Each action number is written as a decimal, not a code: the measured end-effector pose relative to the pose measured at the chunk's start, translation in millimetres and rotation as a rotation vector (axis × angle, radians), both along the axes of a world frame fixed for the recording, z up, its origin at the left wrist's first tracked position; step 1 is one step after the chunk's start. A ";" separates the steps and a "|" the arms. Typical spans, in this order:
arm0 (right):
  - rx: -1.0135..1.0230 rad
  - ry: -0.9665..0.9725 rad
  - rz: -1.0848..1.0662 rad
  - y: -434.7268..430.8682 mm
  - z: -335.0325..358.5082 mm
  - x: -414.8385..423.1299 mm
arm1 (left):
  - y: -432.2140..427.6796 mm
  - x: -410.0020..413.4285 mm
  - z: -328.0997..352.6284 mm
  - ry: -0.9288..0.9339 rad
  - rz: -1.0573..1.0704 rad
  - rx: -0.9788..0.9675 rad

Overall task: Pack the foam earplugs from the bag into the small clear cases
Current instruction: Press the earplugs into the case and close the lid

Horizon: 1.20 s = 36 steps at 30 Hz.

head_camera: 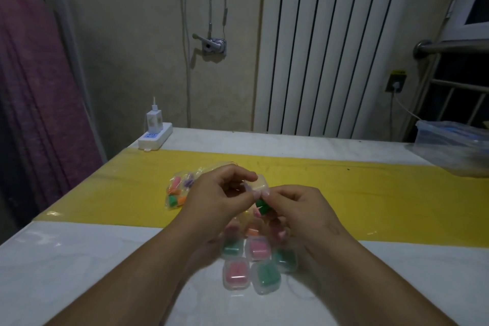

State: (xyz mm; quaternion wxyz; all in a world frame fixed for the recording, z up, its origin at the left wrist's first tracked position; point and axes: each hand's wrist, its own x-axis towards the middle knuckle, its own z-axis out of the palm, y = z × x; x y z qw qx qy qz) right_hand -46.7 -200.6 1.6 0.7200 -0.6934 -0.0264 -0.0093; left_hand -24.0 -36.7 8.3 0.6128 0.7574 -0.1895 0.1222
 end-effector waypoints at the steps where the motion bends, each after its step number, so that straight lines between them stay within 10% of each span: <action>1: -0.014 -0.010 -0.001 0.3 -0.4 0.7 | 0.6 0.5 0.0 -0.015 0.008 0.024; 12: -0.156 -0.081 -0.074 3.7 -0.7 5.0 | 1.7 3.2 -5.7 -0.213 0.107 0.250; 36: -0.015 0.039 -0.070 0.8 17.4 -5.4 | -0.7 6.3 -5.7 -0.057 0.009 0.024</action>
